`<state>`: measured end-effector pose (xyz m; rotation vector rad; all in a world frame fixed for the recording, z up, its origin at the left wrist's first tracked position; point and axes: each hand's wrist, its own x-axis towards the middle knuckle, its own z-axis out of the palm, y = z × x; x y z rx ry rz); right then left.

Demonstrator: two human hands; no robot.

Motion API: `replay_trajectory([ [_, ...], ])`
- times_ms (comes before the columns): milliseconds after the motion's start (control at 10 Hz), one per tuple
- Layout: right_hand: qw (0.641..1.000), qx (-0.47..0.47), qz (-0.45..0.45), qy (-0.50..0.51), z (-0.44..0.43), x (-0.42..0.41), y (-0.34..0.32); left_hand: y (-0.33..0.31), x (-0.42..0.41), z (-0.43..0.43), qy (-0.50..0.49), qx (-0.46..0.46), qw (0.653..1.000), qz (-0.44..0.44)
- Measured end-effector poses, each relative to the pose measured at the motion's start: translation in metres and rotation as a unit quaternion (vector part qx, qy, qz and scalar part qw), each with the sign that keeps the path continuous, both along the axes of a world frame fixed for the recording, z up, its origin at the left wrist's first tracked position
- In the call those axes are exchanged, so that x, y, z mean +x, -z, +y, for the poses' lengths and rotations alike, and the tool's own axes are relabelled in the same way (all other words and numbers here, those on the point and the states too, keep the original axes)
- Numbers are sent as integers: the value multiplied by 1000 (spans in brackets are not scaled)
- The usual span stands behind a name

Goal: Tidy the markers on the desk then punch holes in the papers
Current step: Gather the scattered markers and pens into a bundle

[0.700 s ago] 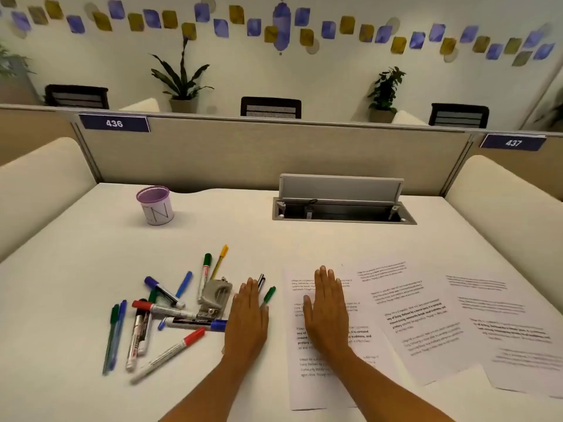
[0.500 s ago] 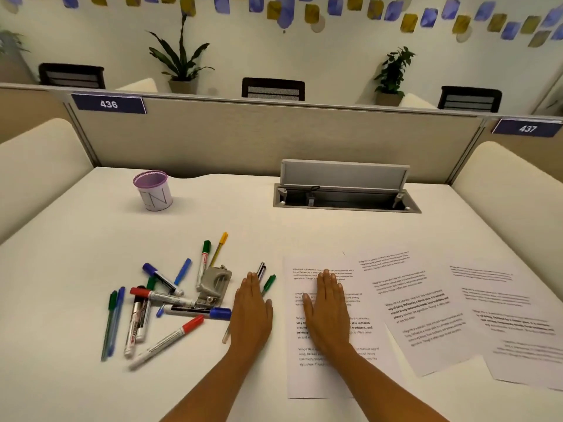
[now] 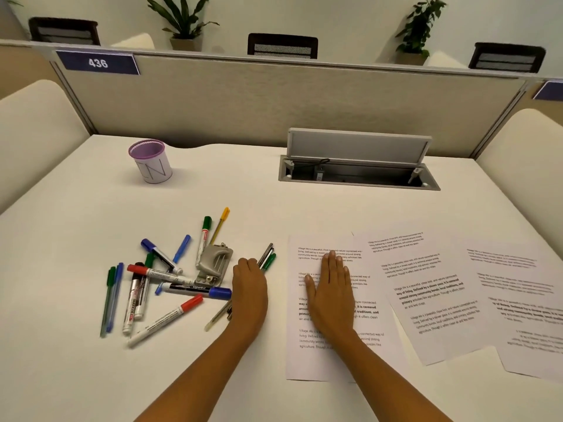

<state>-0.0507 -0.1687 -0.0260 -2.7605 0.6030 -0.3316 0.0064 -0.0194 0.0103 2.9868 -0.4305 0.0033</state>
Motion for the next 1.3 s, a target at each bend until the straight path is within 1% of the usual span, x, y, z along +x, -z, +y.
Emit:
replay_trajectory([
  [100,1000,2,-6,-1,0,-1,1,-3,-5,-7,1,18,999,-50],
  [200,1000,3,-9,-2,0,0,1,0,-5,-9,-20,3,1000,-2],
  [300,1000,6,-16,-2,0,0,3,10,-1,-11,-29,1,999,-38],
  [400,1000,5,-18,-4,0,0,3,13,0,-11,-17,19,997,-68],
  [500,1000,-1,-20,-4,-1,1,3,12,2,-8,9,8,999,-36],
  [600,1000,-3,-21,-4,0,1,4,6,8,-5,19,-10,999,-24],
  [700,1000,2,-24,-5,1,1,4,-7,19,-2,-16,-144,985,88],
  [800,999,27,-46,1,2,1,-1,-20,24,2,-52,-287,938,189],
  [900,989,72,-126,14,10,-2,-14,-37,24,12,-42,-423,878,220],
  [1000,977,124,-173,4,28,-5,-25,-50,27,22,-4,-503,841,197],
  [1100,938,282,-187,-81,75,-6,-46,-64,32,32,48,-591,781,195],
  [1200,905,364,-188,-115,107,-1,-51,-65,32,36,82,-620,758,186],
  [1300,878,413,-221,-96,137,10,-49,-57,24,44,138,-611,768,132],
])
